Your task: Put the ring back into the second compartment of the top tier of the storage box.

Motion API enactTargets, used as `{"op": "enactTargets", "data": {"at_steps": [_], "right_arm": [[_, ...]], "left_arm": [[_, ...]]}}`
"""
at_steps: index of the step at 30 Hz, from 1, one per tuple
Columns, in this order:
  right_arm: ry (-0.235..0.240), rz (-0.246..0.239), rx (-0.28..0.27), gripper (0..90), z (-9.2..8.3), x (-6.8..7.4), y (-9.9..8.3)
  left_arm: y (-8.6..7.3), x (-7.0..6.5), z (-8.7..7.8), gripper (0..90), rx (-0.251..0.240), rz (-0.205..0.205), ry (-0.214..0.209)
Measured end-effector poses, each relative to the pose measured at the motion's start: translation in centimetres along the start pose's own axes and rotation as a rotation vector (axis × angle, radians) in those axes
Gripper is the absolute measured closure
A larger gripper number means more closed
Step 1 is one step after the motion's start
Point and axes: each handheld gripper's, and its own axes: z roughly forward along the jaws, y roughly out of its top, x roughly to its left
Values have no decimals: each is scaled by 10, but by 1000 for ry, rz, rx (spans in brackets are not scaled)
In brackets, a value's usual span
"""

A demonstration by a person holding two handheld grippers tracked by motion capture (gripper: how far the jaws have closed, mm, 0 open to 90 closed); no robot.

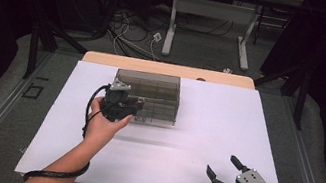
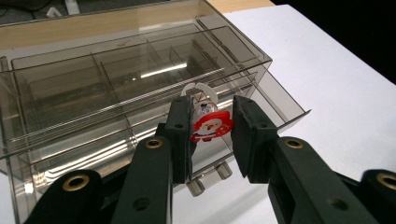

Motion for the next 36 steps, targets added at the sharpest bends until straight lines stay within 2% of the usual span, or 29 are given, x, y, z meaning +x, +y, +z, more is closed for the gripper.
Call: {"op": "enactTargets", "data": {"at_steps": [18,33,36], "right_arm": [[6,1,-2,151,0,0,0],[10,5,0,151,0,-1,-1],[7,13,2,151,1,-2,-1]], "left_arm": [[0,-3,29,688,46,-12,18],[-4,0,35,679,61,-15,27],[-5,2,35,623,53,-20,23]]}}
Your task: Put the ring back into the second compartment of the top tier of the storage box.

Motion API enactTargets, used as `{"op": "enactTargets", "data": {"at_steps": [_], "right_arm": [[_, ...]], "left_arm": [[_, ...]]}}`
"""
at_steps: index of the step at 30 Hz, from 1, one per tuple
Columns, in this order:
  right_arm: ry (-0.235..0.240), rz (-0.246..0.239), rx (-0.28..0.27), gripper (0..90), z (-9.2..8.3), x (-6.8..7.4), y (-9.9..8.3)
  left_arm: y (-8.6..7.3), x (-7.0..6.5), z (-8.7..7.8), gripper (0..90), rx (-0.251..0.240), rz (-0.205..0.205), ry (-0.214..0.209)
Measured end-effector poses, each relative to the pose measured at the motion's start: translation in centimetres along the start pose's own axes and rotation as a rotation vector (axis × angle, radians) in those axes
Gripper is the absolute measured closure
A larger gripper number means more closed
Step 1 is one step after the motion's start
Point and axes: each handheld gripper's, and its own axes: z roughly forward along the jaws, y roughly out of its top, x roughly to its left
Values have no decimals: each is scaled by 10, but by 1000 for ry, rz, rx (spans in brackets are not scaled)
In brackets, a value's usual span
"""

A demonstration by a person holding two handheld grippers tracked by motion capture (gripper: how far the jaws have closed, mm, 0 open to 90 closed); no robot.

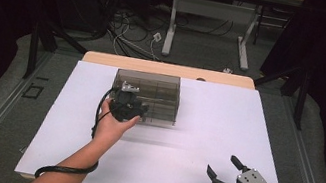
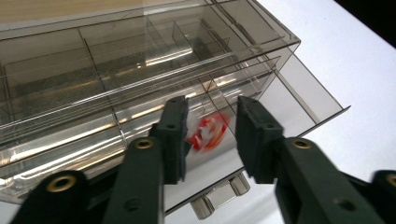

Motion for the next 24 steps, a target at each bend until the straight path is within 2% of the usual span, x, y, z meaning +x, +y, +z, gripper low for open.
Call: {"op": "enactTargets", "data": {"at_steps": [7,12,14,19,22,23,24], "right_arm": [[-2,-1,5,151,1,-1,0],[1,0,3,151,3,0,0],[1,-6,3,151,3,0,0],[1,-8,1,151,3,2,0],[-3,-9,4,151,3,2,1],[-3,-9,4,151,3,2,1],[0,-8,6,151,3,2,0]], "left_arm": [[2,3,-5,534,-35,-1,3],[1,4,-11,459,-72,25,20],[-1,4,-13,404,-86,40,29],[-7,6,-21,339,-103,63,30],[-11,10,-31,326,-119,56,-11],[-11,10,-31,323,-119,56,-11],[-13,12,-34,323,-131,51,-32]]}}
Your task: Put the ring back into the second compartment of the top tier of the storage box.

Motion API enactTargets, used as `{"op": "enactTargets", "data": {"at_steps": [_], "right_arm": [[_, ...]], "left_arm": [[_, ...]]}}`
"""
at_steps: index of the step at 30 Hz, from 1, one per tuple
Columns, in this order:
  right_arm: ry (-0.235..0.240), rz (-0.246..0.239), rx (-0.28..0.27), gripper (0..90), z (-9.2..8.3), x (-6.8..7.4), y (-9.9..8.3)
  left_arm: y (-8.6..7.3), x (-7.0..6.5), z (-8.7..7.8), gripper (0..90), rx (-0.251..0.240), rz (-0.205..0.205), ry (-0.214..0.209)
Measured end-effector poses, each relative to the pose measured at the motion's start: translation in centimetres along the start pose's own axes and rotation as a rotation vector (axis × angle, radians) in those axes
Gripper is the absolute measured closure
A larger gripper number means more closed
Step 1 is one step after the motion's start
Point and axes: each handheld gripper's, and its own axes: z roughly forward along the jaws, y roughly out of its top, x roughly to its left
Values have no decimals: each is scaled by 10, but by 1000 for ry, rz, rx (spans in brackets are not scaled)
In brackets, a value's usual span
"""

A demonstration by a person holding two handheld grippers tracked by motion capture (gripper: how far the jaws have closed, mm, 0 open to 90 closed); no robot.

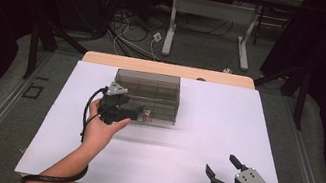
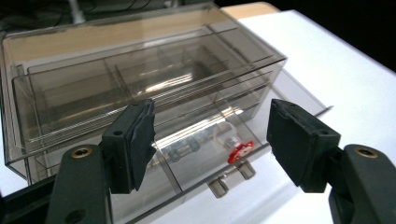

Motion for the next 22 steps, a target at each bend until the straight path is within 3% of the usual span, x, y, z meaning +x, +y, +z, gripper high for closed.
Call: {"op": "enactTargets", "data": {"at_steps": [12,20,22], "right_arm": [[-3,-1,3,151,1,0,0],[0,-7,1,151,0,0,-1],[-3,-2,1,150,1,-1,-1]], "left_arm": [[-15,8,-40,273,-18,-53,-83],[-32,8,-54,152,-27,-20,-86],[-37,8,-56,86,-28,-10,-84]]}}
